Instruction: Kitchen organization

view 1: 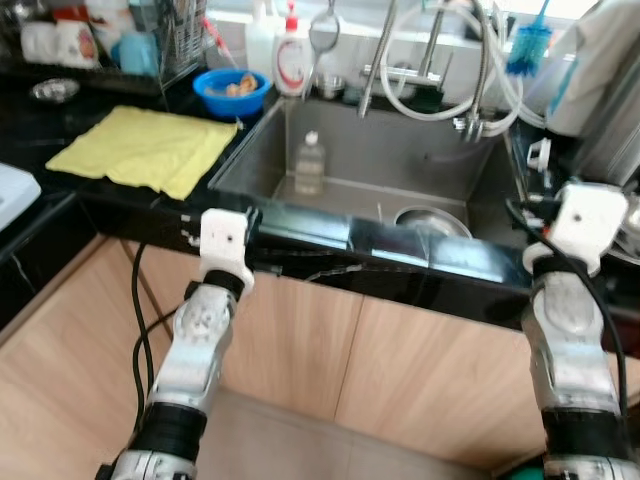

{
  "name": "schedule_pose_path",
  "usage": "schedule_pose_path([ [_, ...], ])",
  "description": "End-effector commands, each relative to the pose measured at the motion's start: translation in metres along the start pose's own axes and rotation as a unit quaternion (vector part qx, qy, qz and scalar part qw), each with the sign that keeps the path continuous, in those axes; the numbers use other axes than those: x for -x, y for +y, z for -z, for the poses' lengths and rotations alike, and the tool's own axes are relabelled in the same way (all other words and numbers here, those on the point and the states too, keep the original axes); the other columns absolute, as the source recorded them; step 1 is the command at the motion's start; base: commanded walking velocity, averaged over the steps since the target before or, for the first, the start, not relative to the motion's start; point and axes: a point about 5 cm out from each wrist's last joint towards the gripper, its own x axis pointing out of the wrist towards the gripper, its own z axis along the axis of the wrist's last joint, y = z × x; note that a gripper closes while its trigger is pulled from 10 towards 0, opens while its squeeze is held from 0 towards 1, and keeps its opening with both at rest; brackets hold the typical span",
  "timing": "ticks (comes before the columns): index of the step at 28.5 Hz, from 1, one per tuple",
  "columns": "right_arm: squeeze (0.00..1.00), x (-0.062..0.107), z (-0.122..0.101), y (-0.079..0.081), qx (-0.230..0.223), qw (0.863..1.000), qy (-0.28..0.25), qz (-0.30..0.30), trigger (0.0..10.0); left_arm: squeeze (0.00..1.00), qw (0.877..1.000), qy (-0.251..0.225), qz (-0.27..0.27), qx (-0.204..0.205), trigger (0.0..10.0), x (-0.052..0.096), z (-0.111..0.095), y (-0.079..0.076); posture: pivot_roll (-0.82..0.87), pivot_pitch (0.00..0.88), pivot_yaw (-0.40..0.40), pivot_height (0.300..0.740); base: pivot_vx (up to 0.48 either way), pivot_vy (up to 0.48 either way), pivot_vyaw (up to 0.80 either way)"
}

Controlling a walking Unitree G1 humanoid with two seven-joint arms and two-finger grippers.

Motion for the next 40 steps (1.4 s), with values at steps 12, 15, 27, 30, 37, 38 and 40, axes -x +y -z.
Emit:
schedule_pose_path([
  [12,0.00,-0.002,-0.029,0.024,-0.035,0.997,-0.036,-0.054,10.0,0.00,1.000,-0.020,-0.015,-0.004,10.0,0.001,-0.005,0.004,0.15,0.000,-0.051,0.740,0.000,0.000,0.00],
  [15,0.00,0.000,-0.029,0.027,-0.038,0.997,-0.036,-0.060,10.0,0.00,1.000,-0.021,-0.015,-0.005,10.0,0.000,-0.006,0.005,0.16,0.000,-0.053,0.740,0.000,0.000,0.00],
  [27,0.00,-0.001,-0.030,0.023,-0.037,0.997,-0.034,-0.055,10.0,0.00,0.999,-0.031,-0.019,-0.005,10.0,-0.002,-0.010,0.004,0.16,0.000,-0.060,0.740,0.000,0.000,0.00],
  [30,0.00,0.000,-0.029,0.023,-0.039,0.997,-0.032,-0.055,10.0,0.00,0.999,-0.030,-0.019,-0.005,10.0,-0.002,-0.009,0.005,0.16,0.000,-0.058,0.740,0.000,0.000,0.00],
  [37,0.00,0.001,-0.028,0.028,-0.042,0.997,-0.028,-0.058,10.0,0.00,0.999,-0.035,-0.022,-0.006,10.0,-0.004,-0.012,0.007,0.17,0.002,-0.063,0.740,0.000,0.000,0.00],
  [38,0.00,0.000,-0.028,0.027,-0.041,0.997,-0.030,-0.059,10.0,0.00,0.999,-0.035,-0.022,-0.006,10.0,-0.003,-0.012,0.006,0.17,0.004,-0.062,0.740,0.000,0.000,0.00],
  [40,0.00,-0.001,-0.029,0.025,-0.042,0.997,-0.032,-0.056,10.0,0.00,0.999,-0.036,-0.021,-0.005,10.0,-0.003,-0.012,0.005,0.17,0.005,-0.060,0.740,0.000,0.000,0.00],
])
